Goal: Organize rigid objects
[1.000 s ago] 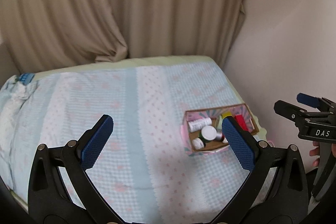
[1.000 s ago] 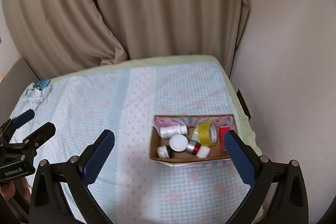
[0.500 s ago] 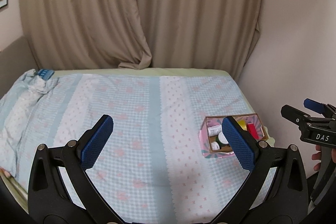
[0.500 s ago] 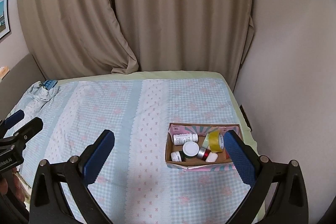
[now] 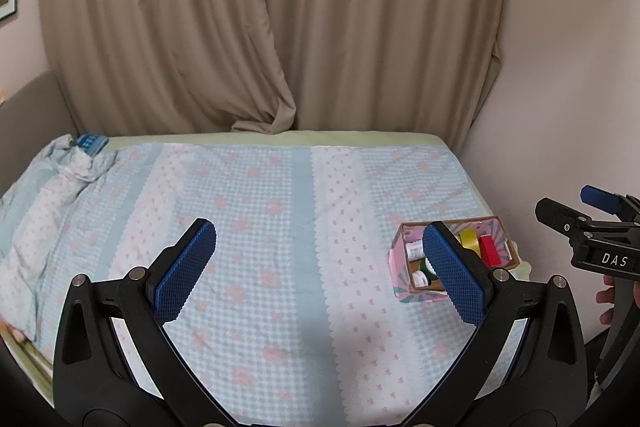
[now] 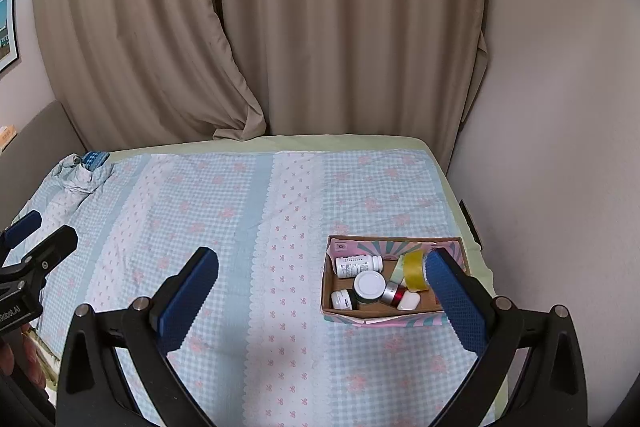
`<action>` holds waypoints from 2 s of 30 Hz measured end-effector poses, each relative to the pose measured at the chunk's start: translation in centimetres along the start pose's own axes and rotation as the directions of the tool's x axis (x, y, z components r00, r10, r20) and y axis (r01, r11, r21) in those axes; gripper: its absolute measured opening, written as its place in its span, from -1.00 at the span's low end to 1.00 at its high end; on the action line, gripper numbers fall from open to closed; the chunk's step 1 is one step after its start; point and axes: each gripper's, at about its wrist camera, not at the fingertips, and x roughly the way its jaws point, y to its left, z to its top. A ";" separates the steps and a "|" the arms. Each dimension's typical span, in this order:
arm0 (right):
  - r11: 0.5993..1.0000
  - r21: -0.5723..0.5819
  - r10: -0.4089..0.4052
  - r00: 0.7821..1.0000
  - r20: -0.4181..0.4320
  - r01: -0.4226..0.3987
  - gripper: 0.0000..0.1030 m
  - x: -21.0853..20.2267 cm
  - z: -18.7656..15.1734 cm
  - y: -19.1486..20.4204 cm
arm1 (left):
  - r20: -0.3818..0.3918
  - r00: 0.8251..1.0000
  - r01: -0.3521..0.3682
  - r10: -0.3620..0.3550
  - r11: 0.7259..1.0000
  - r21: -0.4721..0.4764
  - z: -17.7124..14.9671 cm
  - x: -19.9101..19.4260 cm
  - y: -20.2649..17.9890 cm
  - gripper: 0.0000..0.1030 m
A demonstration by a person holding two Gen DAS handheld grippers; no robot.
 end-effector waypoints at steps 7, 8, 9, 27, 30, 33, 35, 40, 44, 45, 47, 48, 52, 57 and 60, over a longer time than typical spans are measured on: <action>1.000 0.005 -0.002 1.000 -0.003 0.002 1.00 0.3 0.0 0.0 | -0.006 1.000 -0.004 0.004 1.000 0.000 0.1 0.4 -0.2 1.00; 1.000 0.007 -0.001 1.000 -0.004 0.001 1.00 0.3 0.0 0.0 | -0.006 1.000 -0.005 0.005 1.000 -0.001 0.1 0.4 -0.2 1.00; 1.000 0.008 -0.001 1.000 -0.003 0.001 1.00 0.3 0.0 0.0 | -0.006 1.000 -0.003 0.003 1.000 -0.001 0.1 0.5 -0.2 1.00; 1.000 0.017 -0.014 1.000 -0.010 0.014 1.00 0.3 -0.2 -0.6 | 0.037 0.999 -0.025 0.025 1.000 0.003 -0.1 0.4 -0.8 1.00; 1.000 0.016 -0.015 1.000 -0.009 0.015 1.00 0.2 -0.1 -0.6 | 0.038 0.999 -0.023 0.023 1.000 0.003 0.0 0.4 -0.7 1.00; 1.000 0.013 -0.017 1.000 -0.009 0.018 1.00 0.3 0.0 -0.6 | 0.035 0.999 -0.022 0.022 1.000 0.000 -0.1 0.6 -0.8 1.00; 1.000 0.013 -0.017 1.000 -0.009 0.017 1.00 0.3 0.0 -0.6 | 0.034 0.999 -0.023 0.023 1.000 0.000 -0.1 0.6 -0.9 1.00; 1.000 0.014 -0.018 1.000 -0.007 0.018 1.00 0.4 0.1 -0.7 | 0.040 0.999 -0.020 0.020 1.000 -0.003 -0.1 0.6 -0.8 1.00; 1.000 0.012 -0.016 1.000 -0.006 0.016 1.00 0.4 0.3 -0.8 | 0.054 0.998 -0.022 0.022 1.000 -0.003 -0.1 0.3 -0.7 1.00; 1.000 0.011 -0.017 1.000 -0.004 0.017 1.00 0.4 0.3 -0.8 | 0.055 0.998 -0.025 0.025 1.000 -0.003 -0.1 0.3 -0.6 1.00; 1.000 0.013 -0.015 1.000 -0.007 0.015 1.00 0.5 0.3 -0.8 | 0.053 0.998 -0.022 0.022 1.000 -0.006 0.0 0.4 -0.5 1.00; 1.000 0.013 -0.015 1.000 -0.006 0.015 1.00 0.4 0.3 -0.8 | 0.054 0.998 -0.016 0.017 1.000 -0.011 0.0 0.4 -0.4 1.00; 1.000 0.011 -0.015 1.000 -0.005 0.015 1.00 0.6 0.5 -0.9 | 0.090 0.995 -0.046 0.047 0.999 -0.016 0.1 -0.2 -0.2 1.00; 1.000 0.014 -0.018 1.000 0.005 0.018 1.00 0.5 0.9 -1.0 | 0.107 0.992 -0.077 0.073 0.997 0.029 0.1 -0.5 -0.7 1.00; 1.000 0.013 -0.018 1.000 0.009 0.018 1.00 0.5 1.0 -0.9 | 0.096 0.994 -0.059 0.057 0.998 0.024 0.1 -0.4 -0.6 1.00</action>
